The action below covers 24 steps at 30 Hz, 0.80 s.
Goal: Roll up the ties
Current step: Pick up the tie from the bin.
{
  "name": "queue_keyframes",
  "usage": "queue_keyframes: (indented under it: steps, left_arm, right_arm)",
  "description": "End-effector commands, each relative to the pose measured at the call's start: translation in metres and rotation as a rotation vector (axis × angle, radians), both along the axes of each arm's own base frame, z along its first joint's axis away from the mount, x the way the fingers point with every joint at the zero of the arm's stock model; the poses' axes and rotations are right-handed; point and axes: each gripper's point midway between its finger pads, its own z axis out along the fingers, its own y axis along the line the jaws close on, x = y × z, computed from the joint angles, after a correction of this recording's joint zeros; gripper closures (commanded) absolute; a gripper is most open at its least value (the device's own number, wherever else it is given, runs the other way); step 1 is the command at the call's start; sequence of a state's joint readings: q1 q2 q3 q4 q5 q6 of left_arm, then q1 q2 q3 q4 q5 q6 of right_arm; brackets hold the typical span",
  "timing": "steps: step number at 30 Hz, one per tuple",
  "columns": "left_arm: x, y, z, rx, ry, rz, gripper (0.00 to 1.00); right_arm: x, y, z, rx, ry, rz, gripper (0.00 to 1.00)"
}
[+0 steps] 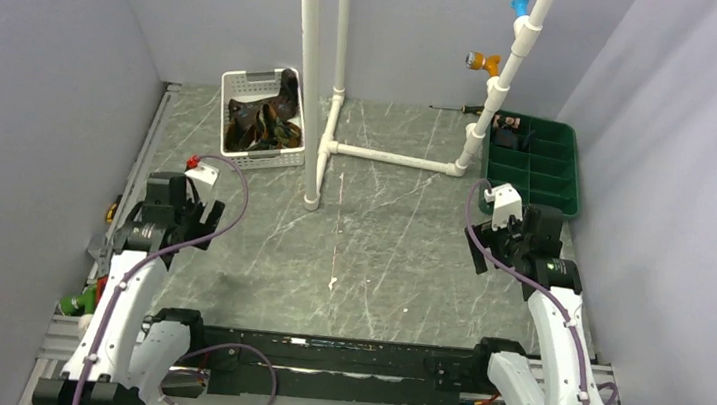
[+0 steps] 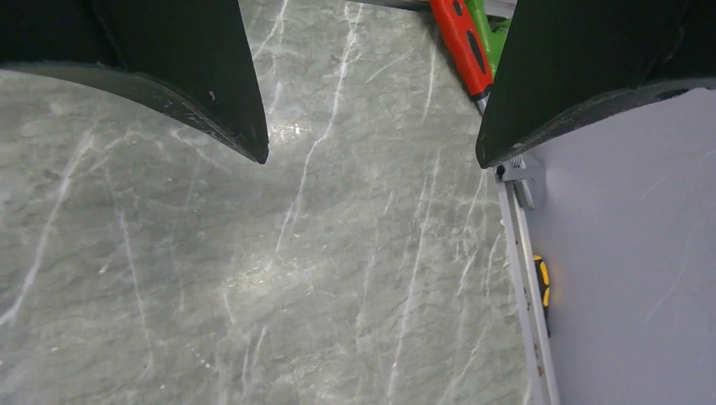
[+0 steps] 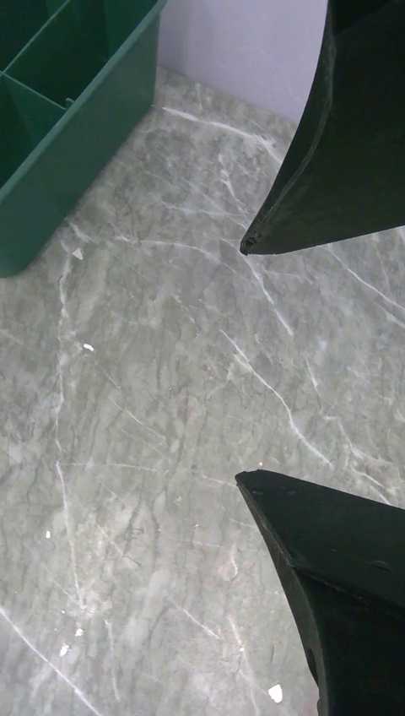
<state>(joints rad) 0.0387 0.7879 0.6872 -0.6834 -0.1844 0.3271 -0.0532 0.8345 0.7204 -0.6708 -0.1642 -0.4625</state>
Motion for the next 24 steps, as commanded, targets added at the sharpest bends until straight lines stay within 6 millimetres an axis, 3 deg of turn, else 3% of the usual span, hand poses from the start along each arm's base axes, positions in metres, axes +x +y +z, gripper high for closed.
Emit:
queue_keyframes:
  steps: [1, 3, 4, 5, 8, 13, 18, 24]
  left_arm:
    - [0.04, -0.019, 0.039, -0.096, -0.092, -0.054, 0.01]
    - [0.067, -0.027, 0.055, -0.146, -0.076, -0.073, 0.01]
    - [0.084, -0.03, 0.053, -0.172, -0.032, -0.071, 0.01]
    - [0.105, -0.033, 0.072, -0.196, -0.052, -0.072, 0.01]
    - [0.159, -0.046, 0.092, -0.291, -0.066, -0.075, 0.01]
    - [0.236, -0.077, 0.102, -0.472, -0.103, -0.147, 0.01]
    - [0.287, -0.096, 0.078, -0.58, -0.085, -0.182, 0.01]
    - [0.328, -0.105, 0.023, -0.567, -0.019, -0.184, 0.01]
  right_arm:
    - [0.024, -0.012, 0.027, 0.02, -0.083, -0.142, 0.0]
    - [0.03, -0.013, 0.028, 0.019, -0.057, -0.152, 0.0]
    - [0.031, -0.012, 0.028, 0.018, -0.039, -0.143, 0.0]
    - [0.033, -0.012, 0.029, 0.02, -0.022, -0.137, 0.0]
    - [0.04, -0.01, 0.031, 0.035, 0.002, -0.141, 0.0]
    - [0.048, -0.008, 0.035, 0.046, 0.007, -0.137, 0.0]
    - [0.051, -0.011, 0.028, 0.035, 0.028, -0.15, 0.0]
    - [0.057, -0.017, 0.021, 0.007, 0.044, -0.163, 0.0]
